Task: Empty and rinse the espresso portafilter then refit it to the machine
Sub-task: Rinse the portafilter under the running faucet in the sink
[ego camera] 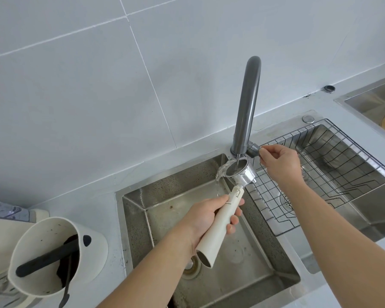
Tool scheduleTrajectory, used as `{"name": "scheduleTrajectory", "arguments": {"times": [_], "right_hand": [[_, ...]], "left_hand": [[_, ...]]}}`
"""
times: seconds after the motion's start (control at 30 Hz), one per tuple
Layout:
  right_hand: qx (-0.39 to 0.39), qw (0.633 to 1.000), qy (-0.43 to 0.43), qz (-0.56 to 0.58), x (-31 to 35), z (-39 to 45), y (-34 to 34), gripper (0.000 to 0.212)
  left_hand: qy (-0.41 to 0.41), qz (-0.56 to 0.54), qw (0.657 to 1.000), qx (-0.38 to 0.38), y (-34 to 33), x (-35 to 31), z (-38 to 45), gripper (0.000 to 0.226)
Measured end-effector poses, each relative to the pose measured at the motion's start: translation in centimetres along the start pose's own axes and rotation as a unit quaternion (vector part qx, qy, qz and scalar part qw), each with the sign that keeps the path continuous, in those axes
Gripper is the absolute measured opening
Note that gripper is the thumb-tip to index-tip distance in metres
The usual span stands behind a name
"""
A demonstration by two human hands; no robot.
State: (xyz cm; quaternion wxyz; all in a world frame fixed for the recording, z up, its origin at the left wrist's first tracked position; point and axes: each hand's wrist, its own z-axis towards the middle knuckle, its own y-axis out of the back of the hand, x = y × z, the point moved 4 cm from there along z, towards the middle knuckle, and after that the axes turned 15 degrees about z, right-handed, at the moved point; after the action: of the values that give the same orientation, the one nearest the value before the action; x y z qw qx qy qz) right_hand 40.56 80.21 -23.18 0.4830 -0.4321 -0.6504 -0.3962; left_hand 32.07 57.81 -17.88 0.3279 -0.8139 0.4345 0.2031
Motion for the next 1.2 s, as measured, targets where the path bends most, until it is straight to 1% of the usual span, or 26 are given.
{"name": "scheduleTrajectory", "arguments": {"times": [0.07, 0.23, 0.47, 0.63, 0.73, 0.8, 0.83, 0.87, 0.93, 1.0, 1.03, 1.1, 1.2], "right_hand": [[0.003, 1.000, 0.005, 0.002, 0.0, 0.0, 0.0, 0.013], [0.001, 1.000, -0.001, 0.015, -0.2, -0.1, -0.1, 0.013], [0.002, 1.000, -0.008, 0.020, -0.2, 0.1, -0.1, 0.014], [0.002, 0.999, -0.014, 0.031, -0.1, -0.1, 0.0, 0.014], [-0.001, 0.999, -0.018, 0.033, -0.1, -0.1, -0.1, 0.013], [-0.003, 0.999, -0.017, 0.036, -0.1, -0.1, 0.0, 0.012], [-0.003, 0.999, -0.016, 0.038, -0.1, -0.1, 0.0, 0.012], [-0.003, 0.999, -0.017, 0.038, -0.1, -0.1, -0.1, 0.012], [-0.004, 0.999, -0.019, 0.039, 0.0, -0.2, -0.1, 0.013], [-0.005, 0.999, -0.022, 0.041, 0.0, -0.3, 0.0, 0.013], [-0.004, 0.999, -0.022, 0.041, 0.1, -0.3, -0.1, 0.014], [0.000, 0.999, -0.024, 0.038, 0.3, -0.4, -0.1, 0.014], [0.000, 0.998, -0.030, 0.048, 0.3, -0.4, 0.0, 0.014]], "left_hand": [[0.016, 0.018, 1.000, 0.002, 0.4, -0.4, 0.0, 0.032], [0.017, 0.065, 0.998, -0.009, 1.5, -1.0, -0.4, 0.031], [0.022, 0.062, 0.998, 0.006, 2.1, -0.8, -0.7, 0.033], [0.028, 0.049, 0.998, 0.040, 1.8, -1.1, -1.1, 0.034], [0.035, 0.094, 0.994, 0.042, 1.9, -1.6, -1.2, 0.033], [0.037, 0.152, 0.988, 0.007, 2.4, -2.1, -1.2, 0.032], [0.032, 0.200, 0.979, -0.025, 2.8, -2.4, -1.1, 0.032], [0.021, 0.264, 0.962, -0.061, 3.2, -2.7, -1.2, 0.030], [-0.013, 0.395, 0.910, -0.121, 3.7, -3.5, -1.5, 0.024], [-0.046, 0.474, 0.865, -0.159, 4.1, -3.9, -1.9, 0.024], [-0.062, 0.495, 0.850, -0.170, 4.2, -4.1, -2.1, 0.025], [-0.099, 0.518, 0.831, -0.180, 4.5, -4.2, -2.3, 0.026], [-0.149, 0.524, 0.820, -0.178, 4.5, -4.0, -2.4, 0.025]]}}
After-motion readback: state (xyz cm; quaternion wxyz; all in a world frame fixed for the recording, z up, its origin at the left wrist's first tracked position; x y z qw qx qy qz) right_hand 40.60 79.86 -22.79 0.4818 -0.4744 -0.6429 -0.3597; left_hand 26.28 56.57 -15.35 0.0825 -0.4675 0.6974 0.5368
